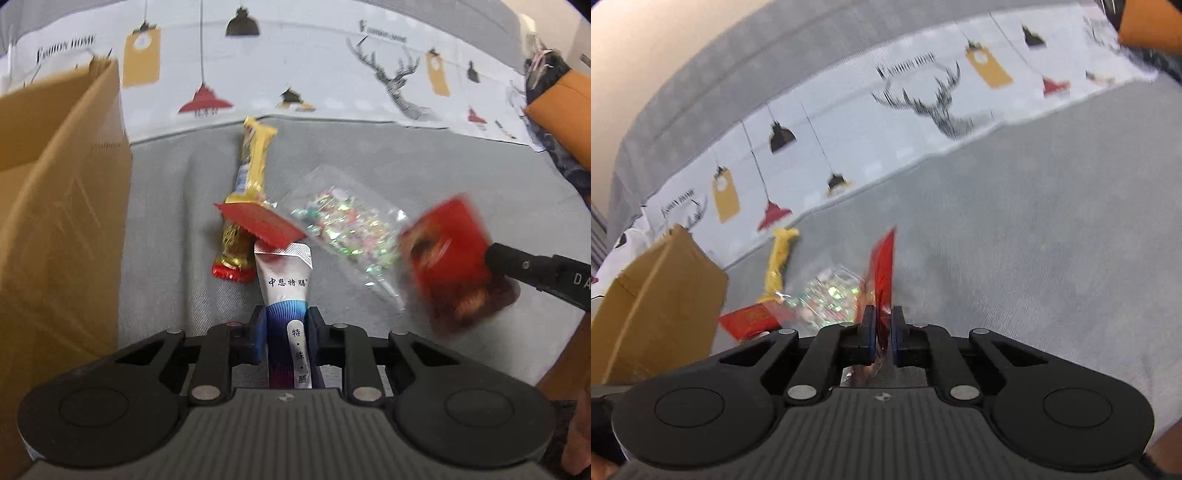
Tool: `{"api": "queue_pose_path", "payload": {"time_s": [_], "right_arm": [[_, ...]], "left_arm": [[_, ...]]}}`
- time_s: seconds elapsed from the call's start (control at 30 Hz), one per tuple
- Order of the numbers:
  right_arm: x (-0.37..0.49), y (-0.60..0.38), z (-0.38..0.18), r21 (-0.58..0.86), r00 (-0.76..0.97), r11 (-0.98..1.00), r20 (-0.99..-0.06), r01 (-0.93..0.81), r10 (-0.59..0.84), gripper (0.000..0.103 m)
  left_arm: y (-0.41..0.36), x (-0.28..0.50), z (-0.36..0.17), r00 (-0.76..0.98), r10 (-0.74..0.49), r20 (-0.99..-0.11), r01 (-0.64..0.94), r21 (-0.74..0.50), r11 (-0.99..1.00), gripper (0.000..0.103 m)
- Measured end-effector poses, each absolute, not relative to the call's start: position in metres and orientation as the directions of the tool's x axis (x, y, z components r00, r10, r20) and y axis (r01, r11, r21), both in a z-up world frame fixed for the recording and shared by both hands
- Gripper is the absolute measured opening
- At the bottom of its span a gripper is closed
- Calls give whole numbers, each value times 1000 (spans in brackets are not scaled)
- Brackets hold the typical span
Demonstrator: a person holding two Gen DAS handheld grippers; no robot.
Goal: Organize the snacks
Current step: 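Grasp the white-and-blue tube with the left gripper while the right gripper grasps the red pouch, then carry the white tube and red pouch over the cardboard box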
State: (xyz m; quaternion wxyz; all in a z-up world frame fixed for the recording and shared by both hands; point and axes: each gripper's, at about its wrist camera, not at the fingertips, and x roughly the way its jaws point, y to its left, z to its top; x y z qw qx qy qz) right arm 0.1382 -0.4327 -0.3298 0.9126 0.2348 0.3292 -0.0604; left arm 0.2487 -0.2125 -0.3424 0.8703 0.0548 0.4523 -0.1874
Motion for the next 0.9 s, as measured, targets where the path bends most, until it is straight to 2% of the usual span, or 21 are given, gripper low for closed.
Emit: {"api": "queue_pose_path", "payload": {"time_s": [0.03, 0.1, 0.17, 0.23, 0.27, 0.3, 0.33, 0.37, 0.43, 0.57, 0.63, 0.67, 0.7, 0.73, 0.8, 0.9], "right_arm": [[134, -432, -326, 384, 781, 885, -624, 263, 38, 0], [129, -431, -324, 376, 780, 890, -625, 258, 38, 0], [129, -428, -332, 350, 745, 904, -665, 245, 55, 0], [127, -425, -340, 287, 710, 912, -704, 294, -7, 5], [125, -426, -344, 280, 701, 903, -713, 325, -32, 17], [124, -428, -348, 300, 695, 890, -718, 342, -25, 50], [126, -427, -352, 338, 697, 879, -717, 335, 10, 65], [126, -425, -354, 360, 708, 881, -705, 306, 41, 86], [127, -414, -355, 336, 727, 906, -684, 256, 48, 96], [150, -393, -376, 218, 648, 955, -761, 203, 36, 98], [156, -372, -384, 66, 639, 990, -769, 128, -31, 97], [158, -363, -387, -4, 637, 996, -768, 91, -61, 89], [158, -363, -386, 8, 649, 997, -759, 83, -48, 79], [157, -367, -381, 33, 657, 995, -753, 97, -39, 61], [157, -376, -375, 62, 653, 992, -757, 113, -27, 51], [152, -384, -370, 90, 656, 985, -754, 145, -27, 46]], "left_arm": [[-212, 246, -340, 524, -279, -804, 377, -75, 923, 24], [-209, 241, -338, 522, -283, -805, 370, -85, 925, 24], [-206, 238, -341, 507, -279, -816, 363, -91, 927, 24], [-202, 236, -348, 494, -264, -828, 353, -87, 932, 24], [-200, 236, -351, 484, -258, -836, 349, -86, 933, 24], [-197, 236, -355, 470, -253, -846, 341, -90, 936, 24], [-195, 237, -358, 458, -253, -852, 334, -99, 938, 24], [-193, 238, -362, 446, -253, -858, 326, -108, 939, 25], [-191, 242, -367, 445, -247, -861, 314, -108, 943, 25], [-198, 244, -371, 481, -229, -846, 340, -61, 938, 30], [-202, 242, -373, 499, -226, -837, 362, -36, 931, 35], [-205, 241, -374, 504, -227, -833, 375, -26, 927, 42], [-207, 240, -375, 502, -232, -833, 390, -22, 921, 47], [-209, 239, -374, 502, -233, -833, 397, -17, 918, 47], [-211, 240, -372, 496, -231, -837, 406, -12, 914, 22], [-210, 238, -357, 482, -259, -837, 414, -42, 909, 20]]}}
